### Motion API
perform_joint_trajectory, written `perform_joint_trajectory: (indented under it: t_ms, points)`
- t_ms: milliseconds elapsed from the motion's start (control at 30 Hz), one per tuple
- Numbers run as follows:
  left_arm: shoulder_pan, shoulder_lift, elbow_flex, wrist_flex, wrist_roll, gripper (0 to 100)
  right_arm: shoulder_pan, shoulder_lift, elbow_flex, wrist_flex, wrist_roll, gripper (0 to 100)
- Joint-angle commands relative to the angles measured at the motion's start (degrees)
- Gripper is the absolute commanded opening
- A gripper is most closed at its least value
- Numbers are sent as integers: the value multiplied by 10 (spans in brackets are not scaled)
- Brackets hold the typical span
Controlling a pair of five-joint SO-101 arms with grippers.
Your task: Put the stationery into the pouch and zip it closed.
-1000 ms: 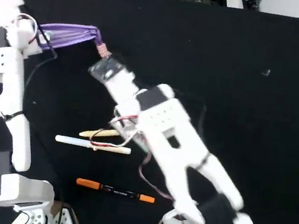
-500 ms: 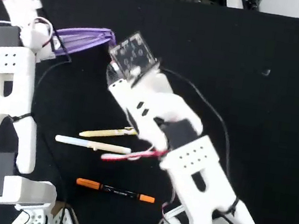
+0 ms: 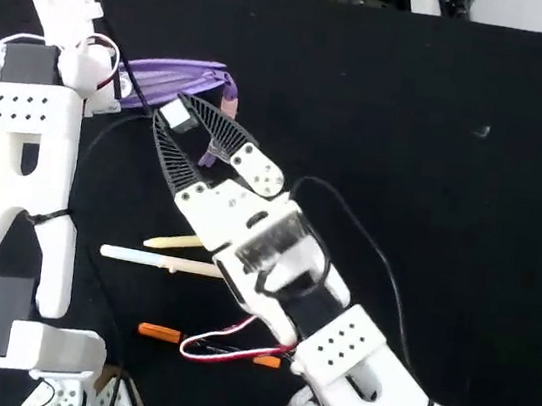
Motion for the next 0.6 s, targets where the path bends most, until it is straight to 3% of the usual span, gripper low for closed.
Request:
perform_joint_trajectory:
  t_ms: [0,267,567]
  points:
    - [12,-12,-50,23,6,29,-8,-21,5,-66,6,17]
    - [42,-12,-95,84,19,29,-7,6,26,-178,6,11]
    - [53,-12,-90,82,20,29,25,179,25,-333,2,11]
